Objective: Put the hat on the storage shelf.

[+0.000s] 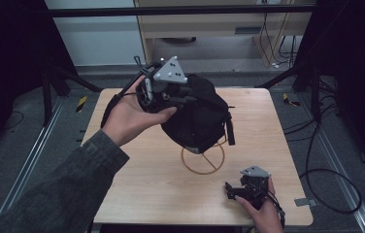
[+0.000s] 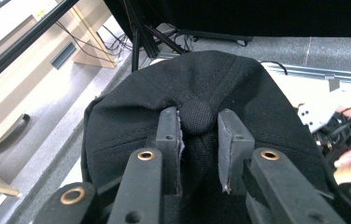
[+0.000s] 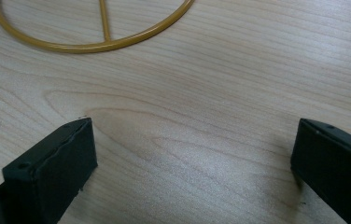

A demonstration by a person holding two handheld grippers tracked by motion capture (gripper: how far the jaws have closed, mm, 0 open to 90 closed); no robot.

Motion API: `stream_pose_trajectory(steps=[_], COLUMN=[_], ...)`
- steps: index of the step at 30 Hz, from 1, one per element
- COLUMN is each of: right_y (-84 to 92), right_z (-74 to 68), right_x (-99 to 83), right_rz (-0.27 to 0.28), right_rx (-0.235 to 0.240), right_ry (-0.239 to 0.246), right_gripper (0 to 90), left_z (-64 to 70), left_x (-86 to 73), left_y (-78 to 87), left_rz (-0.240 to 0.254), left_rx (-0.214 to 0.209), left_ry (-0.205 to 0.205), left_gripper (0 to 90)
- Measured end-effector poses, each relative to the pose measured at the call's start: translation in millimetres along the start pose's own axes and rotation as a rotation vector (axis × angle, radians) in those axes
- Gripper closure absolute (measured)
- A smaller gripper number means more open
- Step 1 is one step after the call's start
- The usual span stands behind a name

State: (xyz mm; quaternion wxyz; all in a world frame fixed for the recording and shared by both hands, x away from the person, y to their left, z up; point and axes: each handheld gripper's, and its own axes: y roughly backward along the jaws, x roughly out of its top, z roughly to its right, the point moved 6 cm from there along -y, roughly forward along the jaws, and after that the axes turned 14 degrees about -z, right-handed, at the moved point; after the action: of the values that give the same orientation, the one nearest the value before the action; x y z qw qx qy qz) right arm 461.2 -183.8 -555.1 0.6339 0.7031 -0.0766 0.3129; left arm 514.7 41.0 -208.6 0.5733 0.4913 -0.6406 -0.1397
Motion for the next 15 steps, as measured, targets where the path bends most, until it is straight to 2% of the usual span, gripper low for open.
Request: stream_pose_trajectory(steps=[15], right_y=[0.0], right_z=[0.0], right_x=[0.0], right_rz=[0.000], right_rx=[0.000], right_ry=[0.000], right_gripper=[0.4], left_z=[1.0], left_x=[29.1], left_y=[-13.7], left_rz=[-0.009], left_rx=[0.001], left_ry=[-0.030], left_gripper=[72.7])
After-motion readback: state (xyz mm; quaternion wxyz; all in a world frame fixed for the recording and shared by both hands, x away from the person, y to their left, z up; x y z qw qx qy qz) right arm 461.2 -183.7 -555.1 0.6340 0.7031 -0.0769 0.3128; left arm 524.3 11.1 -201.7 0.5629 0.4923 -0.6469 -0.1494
